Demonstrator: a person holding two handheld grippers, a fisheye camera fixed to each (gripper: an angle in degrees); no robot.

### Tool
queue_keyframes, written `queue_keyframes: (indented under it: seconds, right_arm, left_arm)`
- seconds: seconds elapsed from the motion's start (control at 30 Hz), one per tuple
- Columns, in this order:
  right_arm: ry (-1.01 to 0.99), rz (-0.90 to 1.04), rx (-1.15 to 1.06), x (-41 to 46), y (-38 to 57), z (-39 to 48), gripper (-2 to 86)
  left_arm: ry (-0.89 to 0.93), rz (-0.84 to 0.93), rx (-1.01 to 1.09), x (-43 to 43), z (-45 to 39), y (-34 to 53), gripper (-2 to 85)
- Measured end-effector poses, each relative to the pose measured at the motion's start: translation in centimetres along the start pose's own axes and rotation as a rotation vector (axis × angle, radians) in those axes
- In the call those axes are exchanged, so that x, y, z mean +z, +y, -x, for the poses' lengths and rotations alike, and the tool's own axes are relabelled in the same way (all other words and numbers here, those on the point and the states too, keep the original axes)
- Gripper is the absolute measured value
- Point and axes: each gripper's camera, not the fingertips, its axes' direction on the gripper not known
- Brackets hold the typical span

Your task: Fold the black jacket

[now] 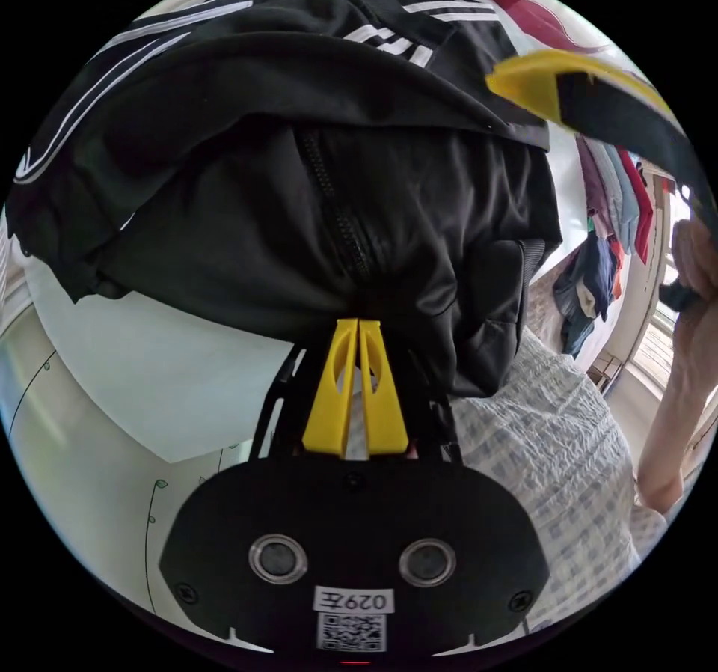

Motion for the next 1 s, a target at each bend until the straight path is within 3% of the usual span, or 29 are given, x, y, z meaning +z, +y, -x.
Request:
queue_keyframes:
  seconds: [0.13, 0.23, 0.43, 0.63, 0.77, 0.87, 1.0]
  right_arm:
    - [-0.015, 0.152, -0.099, 3.0, -5.0, -1.5, 9.3]
    - [-0.027, 0.32, -0.136, 6.6, -6.1, -2.6, 4.9]
    - [-0.141, 0.049, -0.113, -3.0, -1.8, -8.8, 1.2]
    - [0.042, -0.221, 0.113, -16.6, 6.4, -20.3, 0.9]
    - [0.18, -0.154, 0.296, -19.6, 12.3, -26.5, 1.9]
    - [-0.025, 0.003, 0.323, -17.7, 15.4, -29.6, 4.4]
    - [-0.131, -0.118, 0.373, -17.5, 19.1, -29.8, 12.3]
  left_arm:
    - [-0.052, 0.012, -0.026, -0.6, -0.4, 0.1, -1.0]
    - [-0.075, 0.001, -0.081, -1.1, -0.4, 0.6, -1.0]
    - [-0.031, -0.046, -0.192, -2.1, 0.9, 2.1, -1.0]
    - [-0.044, 0.013, -0.163, -3.1, 1.4, 2.3, -1.0]
    - [-0.057, 0.011, -0.089, -5.0, 1.7, 2.7, -0.8]
    - [-0.081, -0.21, -0.091, -11.0, 2.7, 3.5, -0.4]
    - [-0.209, -0.338, -0.032, -16.4, 3.2, 1.2, 4.8]
